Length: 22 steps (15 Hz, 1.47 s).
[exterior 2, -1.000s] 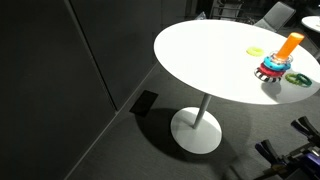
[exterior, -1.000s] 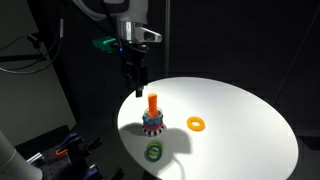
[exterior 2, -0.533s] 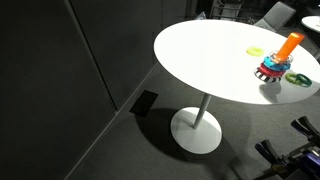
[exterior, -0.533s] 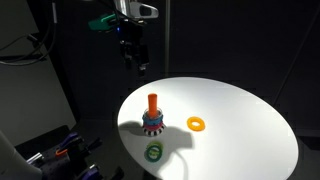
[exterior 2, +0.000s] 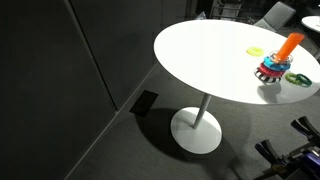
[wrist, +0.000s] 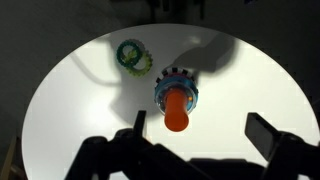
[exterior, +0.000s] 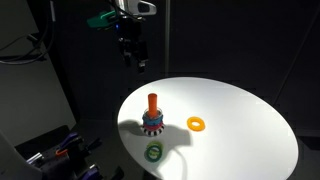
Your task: Pick up the dark green ring from the stack of rings and put it on the table
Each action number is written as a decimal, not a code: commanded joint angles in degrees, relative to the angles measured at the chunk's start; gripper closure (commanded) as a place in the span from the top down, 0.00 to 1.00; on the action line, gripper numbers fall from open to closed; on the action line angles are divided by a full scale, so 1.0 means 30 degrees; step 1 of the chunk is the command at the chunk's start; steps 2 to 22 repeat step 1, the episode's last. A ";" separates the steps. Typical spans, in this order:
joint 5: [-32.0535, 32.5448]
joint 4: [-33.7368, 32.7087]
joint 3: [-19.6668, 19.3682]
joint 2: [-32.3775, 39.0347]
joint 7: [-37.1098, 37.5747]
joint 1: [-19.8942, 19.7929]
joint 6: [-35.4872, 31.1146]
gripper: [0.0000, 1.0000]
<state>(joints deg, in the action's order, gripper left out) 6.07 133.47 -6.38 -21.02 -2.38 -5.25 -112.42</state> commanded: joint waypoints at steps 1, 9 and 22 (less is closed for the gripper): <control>-0.0033 -0.0035 0.0075 0.0011 -0.0032 -0.0086 0.0041 1.00; -0.0033 -0.0035 0.0075 0.0011 -0.0032 -0.0086 0.0041 1.00; -0.0033 -0.0035 0.0075 0.0011 -0.0032 -0.0086 0.0041 1.00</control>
